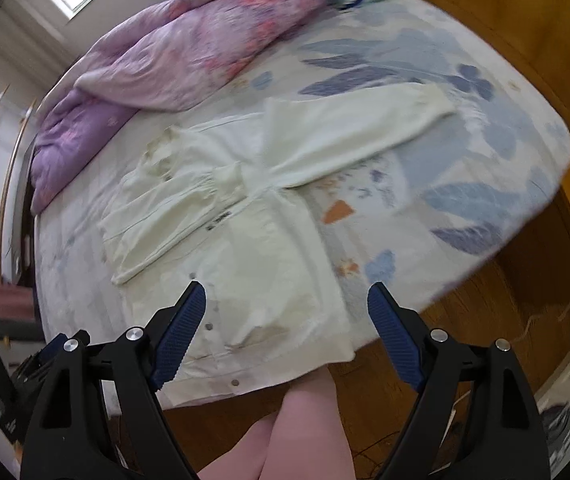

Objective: Fold large clothes
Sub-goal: 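Withdraw both grippers and move toward the other outstretched sleeve, then grasp the other sleeve cuff with the right gripper while the left pins the jacket body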

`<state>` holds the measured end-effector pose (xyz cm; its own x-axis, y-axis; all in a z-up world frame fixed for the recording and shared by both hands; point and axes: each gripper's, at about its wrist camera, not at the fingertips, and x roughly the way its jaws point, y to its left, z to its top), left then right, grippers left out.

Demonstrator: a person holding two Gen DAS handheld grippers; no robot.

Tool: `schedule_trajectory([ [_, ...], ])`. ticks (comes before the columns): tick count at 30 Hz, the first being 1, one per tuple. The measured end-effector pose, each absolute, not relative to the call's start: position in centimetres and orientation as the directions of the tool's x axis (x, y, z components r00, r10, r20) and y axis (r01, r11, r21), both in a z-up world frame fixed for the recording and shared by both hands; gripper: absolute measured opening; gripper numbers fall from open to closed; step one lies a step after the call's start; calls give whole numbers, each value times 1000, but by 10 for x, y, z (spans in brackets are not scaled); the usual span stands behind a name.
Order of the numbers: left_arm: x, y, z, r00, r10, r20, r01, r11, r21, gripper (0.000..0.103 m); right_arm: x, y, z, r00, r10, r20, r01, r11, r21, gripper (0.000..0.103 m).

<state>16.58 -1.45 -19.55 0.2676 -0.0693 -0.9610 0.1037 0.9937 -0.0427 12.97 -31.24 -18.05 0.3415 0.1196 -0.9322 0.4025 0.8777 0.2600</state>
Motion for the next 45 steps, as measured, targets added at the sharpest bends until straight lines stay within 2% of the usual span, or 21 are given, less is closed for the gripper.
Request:
schedule_trajectory([
  [6,160,-68,-176,313,-168,-935,206,973,-106,63,96,-345,-174,398,102,-912,469,831,298,80],
  [10,167,-105,-167,368,-135,-920,280,960,-29,67,90,-376,-174,451,137,-882,475,800,367,81],
  [14,184,-141,-166,388,-126,-913,296,955,-6,70,101,-406,-169,510,111,-853,416,837,357,81],
  [17,205,-164,-171,398,-130,-908,258,966,-25,72,121,-436,-173,541,149,-827,358,850,387,82],
  [21,244,-194,-184,382,-56,-922,139,990,-3,72,157,-477,-178,551,238,-800,237,874,423,82],
  [26,286,-219,-196,334,-66,-940,19,998,-64,72,201,-530,-189,540,268,-798,173,893,416,82],
  [33,343,-252,-212,307,-85,-948,-15,995,-94,72,256,-597,-219,513,260,-818,201,890,409,82],
  [39,398,-261,-250,278,-59,-959,-108,990,-92,71,304,-649,-273,438,246,-865,319,857,405,81],
  [42,422,-259,-279,238,-73,-969,-137,985,-108,61,326,-674,-316,375,251,-892,399,825,400,78],
  [44,436,-255,-302,206,-72,-976,-164,981,-107,60,334,-684,-340,345,248,-905,442,808,390,76],
  [45,440,-254,-310,198,-75,-977,-172,979,-110,54,337,-689,-353,333,254,-908,466,793,392,73],
])
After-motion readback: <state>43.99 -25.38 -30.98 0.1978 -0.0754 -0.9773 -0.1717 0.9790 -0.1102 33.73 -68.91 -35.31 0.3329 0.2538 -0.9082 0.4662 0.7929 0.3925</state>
